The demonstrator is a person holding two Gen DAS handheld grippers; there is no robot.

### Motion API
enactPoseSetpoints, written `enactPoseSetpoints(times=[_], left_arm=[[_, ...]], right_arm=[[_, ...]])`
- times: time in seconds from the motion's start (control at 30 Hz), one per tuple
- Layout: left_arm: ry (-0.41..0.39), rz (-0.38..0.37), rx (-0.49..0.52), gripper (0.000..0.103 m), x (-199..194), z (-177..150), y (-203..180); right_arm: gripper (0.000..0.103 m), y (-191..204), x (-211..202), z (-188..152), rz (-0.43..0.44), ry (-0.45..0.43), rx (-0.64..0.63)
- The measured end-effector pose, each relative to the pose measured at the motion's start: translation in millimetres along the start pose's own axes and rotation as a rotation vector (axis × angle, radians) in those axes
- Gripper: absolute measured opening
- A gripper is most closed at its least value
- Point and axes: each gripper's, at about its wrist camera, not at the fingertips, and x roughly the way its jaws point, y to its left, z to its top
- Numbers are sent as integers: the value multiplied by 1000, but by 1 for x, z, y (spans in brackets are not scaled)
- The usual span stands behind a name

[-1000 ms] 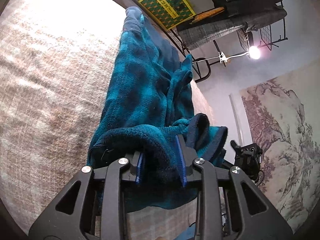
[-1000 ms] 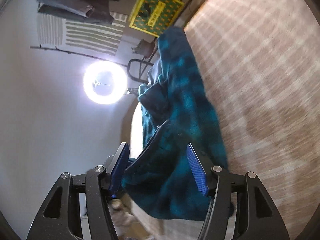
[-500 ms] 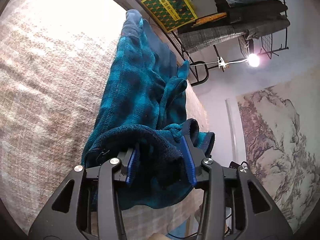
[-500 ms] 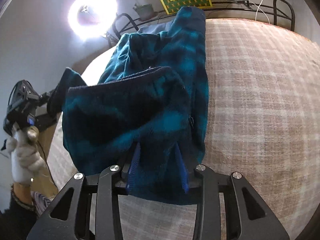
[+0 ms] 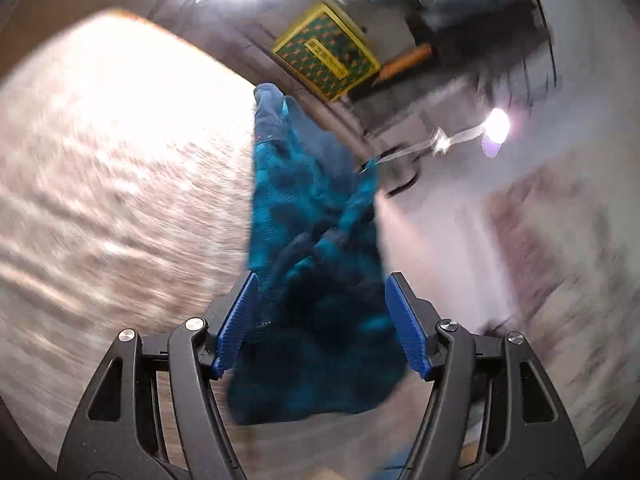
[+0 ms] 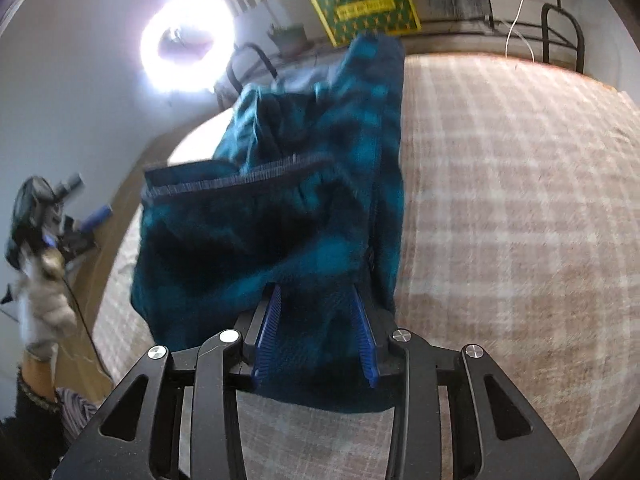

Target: Fold large clothes

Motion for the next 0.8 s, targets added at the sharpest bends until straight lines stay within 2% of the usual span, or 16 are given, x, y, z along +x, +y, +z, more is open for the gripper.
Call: enactPoseSetpoints(times=[0.03,0.13,0.3,0.33,0.37,0.4,0.43,0.47,0.53,0.63,0.7,0.73,0.8], left_arm=[[18,50,58,67,8,-7,-4],[81,125,145,67,34,-21,-9],[122,177,199,67,65,-33,-11],[117,187,211,63,69,-35,-13],[113,198,225,43,71,-37,-14],[113,217,241,29,74,-38,-16],[126,208,250,18,76,-39,-18],[119,206,257,16,75,-40,-20],[105,193,265,13,70,-40,-26],[101,101,225,12,56,-37,-33],[98,86,212,12,52,-32,-31],[98,108,206,12,56,-29,-27],[129,211,151,12,79,-25,-2]], right_arm=[[40,-2,-1,1,5,-12,6],[42,-4,3,4,22,-33,23],[42,10,29,10,-24,17,-23],[42,13,32,10,-30,23,-31],[42,15,34,9,-35,30,-40],[31,18,33,9,-43,28,-50],[12,19,32,8,-53,27,-59],[6,20,29,8,-51,25,-62],[3,21,20,8,-52,-3,-58],[2,20,-1,8,-66,-51,-50],[1,15,-15,10,-70,-92,-28],[0,12,-17,13,-98,-114,-24],[0,1,-14,17,-171,-132,6]])
